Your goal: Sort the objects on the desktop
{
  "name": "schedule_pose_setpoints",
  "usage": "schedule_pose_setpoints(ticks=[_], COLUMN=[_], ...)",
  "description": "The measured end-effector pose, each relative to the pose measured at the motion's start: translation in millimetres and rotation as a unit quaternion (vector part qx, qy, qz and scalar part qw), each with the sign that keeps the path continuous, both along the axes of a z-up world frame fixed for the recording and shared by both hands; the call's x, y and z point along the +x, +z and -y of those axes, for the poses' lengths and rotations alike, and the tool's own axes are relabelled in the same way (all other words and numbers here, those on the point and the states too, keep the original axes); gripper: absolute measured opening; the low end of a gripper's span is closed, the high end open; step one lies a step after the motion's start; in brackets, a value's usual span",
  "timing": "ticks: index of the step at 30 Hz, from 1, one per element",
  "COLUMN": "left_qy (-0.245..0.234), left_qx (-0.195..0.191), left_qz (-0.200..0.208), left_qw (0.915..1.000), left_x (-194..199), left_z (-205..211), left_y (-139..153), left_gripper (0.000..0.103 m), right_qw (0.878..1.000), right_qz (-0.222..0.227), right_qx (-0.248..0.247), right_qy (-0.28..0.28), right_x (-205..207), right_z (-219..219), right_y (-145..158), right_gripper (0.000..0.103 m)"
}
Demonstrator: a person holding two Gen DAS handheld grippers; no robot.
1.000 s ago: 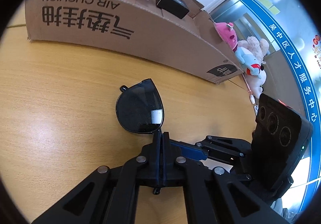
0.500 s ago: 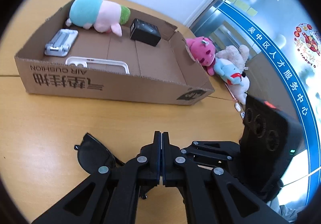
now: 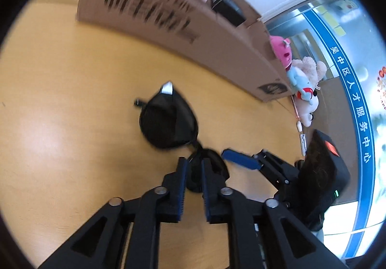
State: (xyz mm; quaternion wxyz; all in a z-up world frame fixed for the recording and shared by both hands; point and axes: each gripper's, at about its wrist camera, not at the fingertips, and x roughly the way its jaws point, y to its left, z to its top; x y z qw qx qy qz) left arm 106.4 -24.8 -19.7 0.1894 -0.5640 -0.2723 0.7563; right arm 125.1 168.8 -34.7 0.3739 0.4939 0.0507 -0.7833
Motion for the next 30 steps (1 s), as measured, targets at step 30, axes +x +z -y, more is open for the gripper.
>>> schedule_pose_setpoints(ticks=[30], left_qy=[-0.049], left_qx=[-0.009], left_qz=[-0.128], left_qw=[0.9905], left_x=[-31.5], left_z=[-37.6], left_y=[57.1], left_gripper=[0.019], right_qw=[0.99], right_qz=[-0.131], right_qx=[-0.011], right_qy=[-0.051], right_x=[1.8], right_z=[17.6], right_y=[51.6], right_gripper=[0.05])
